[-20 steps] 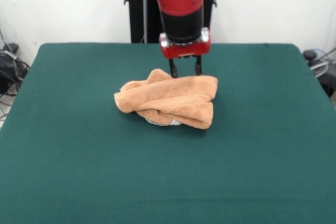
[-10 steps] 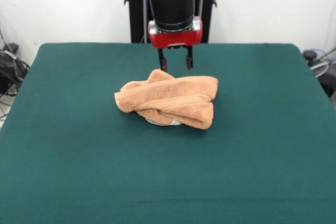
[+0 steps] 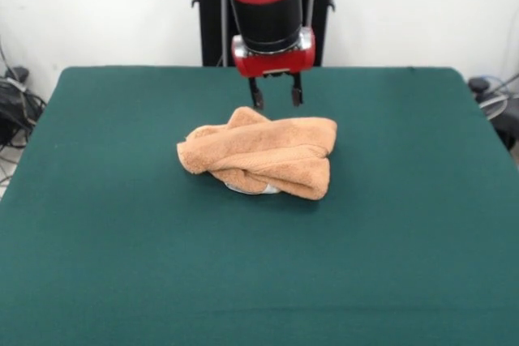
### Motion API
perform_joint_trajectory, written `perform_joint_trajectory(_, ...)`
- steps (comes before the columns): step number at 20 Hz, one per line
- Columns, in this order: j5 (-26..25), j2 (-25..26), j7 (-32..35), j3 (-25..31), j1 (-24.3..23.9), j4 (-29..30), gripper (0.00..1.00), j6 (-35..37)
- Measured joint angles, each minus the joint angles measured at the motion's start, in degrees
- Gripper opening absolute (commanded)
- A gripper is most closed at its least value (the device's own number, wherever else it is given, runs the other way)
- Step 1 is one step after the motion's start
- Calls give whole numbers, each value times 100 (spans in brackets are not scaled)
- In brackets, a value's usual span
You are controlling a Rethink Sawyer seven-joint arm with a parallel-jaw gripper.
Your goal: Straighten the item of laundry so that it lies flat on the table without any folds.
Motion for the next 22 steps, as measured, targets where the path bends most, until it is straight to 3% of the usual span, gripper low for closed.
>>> perform_joint_trajectory(22,-3,160,0,219,-9,-535,100,760)
